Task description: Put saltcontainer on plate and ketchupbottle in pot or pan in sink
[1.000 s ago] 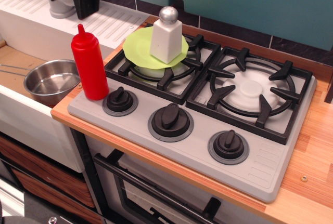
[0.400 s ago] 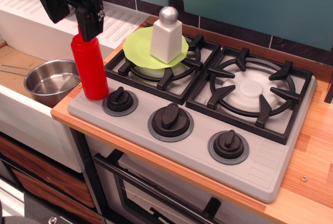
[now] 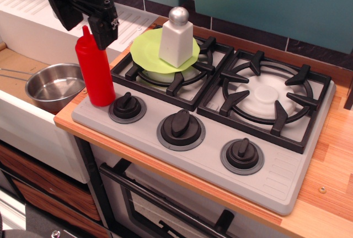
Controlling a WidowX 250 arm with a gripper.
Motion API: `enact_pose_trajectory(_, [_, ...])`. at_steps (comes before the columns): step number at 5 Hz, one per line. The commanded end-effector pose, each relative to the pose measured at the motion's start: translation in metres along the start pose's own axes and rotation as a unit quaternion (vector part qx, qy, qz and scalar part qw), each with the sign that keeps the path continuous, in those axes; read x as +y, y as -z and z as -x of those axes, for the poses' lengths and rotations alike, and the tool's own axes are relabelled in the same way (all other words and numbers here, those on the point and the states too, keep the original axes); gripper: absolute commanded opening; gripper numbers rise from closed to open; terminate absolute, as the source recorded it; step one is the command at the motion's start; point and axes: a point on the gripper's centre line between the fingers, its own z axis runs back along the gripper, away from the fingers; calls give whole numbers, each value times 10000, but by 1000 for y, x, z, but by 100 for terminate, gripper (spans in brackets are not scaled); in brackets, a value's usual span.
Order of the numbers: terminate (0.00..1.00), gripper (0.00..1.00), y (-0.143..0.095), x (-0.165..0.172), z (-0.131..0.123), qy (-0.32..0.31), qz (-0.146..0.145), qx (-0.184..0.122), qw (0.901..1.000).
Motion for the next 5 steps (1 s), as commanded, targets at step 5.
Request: enact_pose_trajectory(5, [0, 100, 21, 6, -15, -473, -5, 226, 9986])
